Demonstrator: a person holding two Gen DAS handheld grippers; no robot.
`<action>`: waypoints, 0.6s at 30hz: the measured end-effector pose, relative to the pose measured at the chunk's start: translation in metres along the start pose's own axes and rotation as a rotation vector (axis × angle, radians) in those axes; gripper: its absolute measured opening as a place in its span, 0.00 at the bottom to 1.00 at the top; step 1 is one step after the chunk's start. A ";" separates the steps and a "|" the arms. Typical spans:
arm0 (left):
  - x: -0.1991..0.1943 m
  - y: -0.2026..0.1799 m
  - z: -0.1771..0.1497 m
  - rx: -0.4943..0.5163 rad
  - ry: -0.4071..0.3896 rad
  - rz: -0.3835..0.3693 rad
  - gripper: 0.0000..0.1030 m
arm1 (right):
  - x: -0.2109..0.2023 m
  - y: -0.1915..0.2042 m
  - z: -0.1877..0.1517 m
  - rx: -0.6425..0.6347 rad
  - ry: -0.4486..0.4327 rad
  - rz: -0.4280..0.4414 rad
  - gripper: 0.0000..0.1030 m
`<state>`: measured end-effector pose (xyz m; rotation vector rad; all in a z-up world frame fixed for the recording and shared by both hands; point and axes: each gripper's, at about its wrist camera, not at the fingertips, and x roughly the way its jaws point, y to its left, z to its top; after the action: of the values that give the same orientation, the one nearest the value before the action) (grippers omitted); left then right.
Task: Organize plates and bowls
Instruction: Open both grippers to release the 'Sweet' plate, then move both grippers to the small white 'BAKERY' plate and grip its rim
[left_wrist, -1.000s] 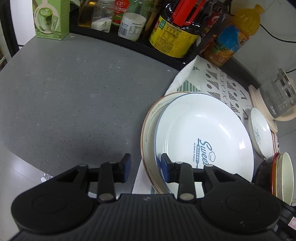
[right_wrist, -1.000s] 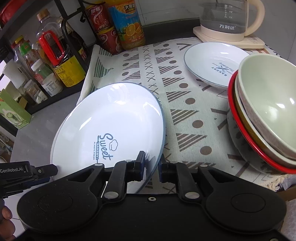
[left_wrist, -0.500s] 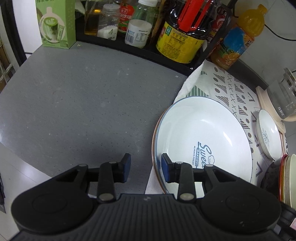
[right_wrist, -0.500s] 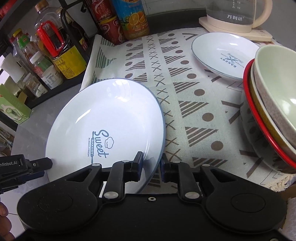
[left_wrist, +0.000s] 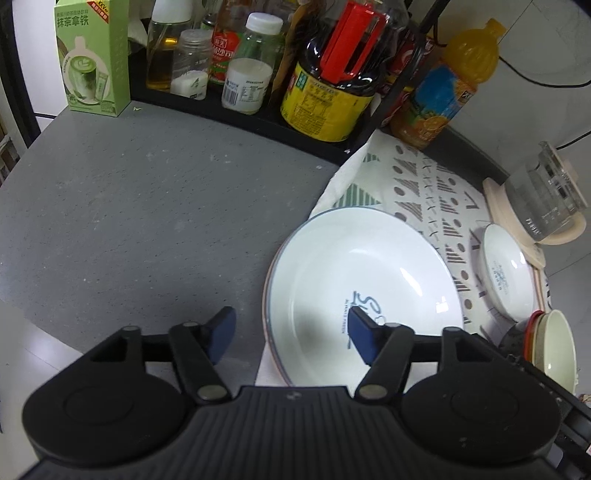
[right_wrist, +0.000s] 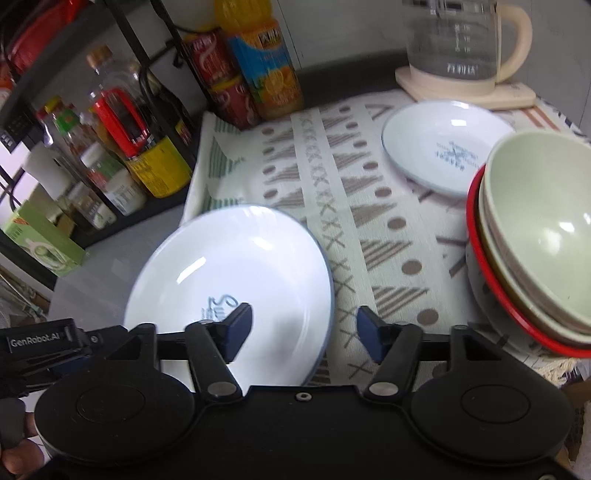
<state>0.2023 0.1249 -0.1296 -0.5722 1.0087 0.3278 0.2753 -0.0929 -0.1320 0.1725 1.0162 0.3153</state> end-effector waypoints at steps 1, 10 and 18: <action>-0.001 -0.001 0.000 0.001 -0.002 -0.001 0.70 | -0.004 0.000 0.001 0.001 -0.012 0.001 0.72; -0.010 -0.020 -0.001 0.038 -0.005 -0.037 0.79 | -0.032 -0.007 0.009 0.007 -0.104 -0.009 0.93; -0.009 -0.042 0.002 0.076 -0.002 -0.076 0.81 | -0.059 -0.019 0.019 0.003 -0.182 -0.049 1.00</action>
<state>0.2207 0.0917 -0.1085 -0.5398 0.9909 0.2212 0.2666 -0.1306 -0.0798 0.1756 0.8399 0.2489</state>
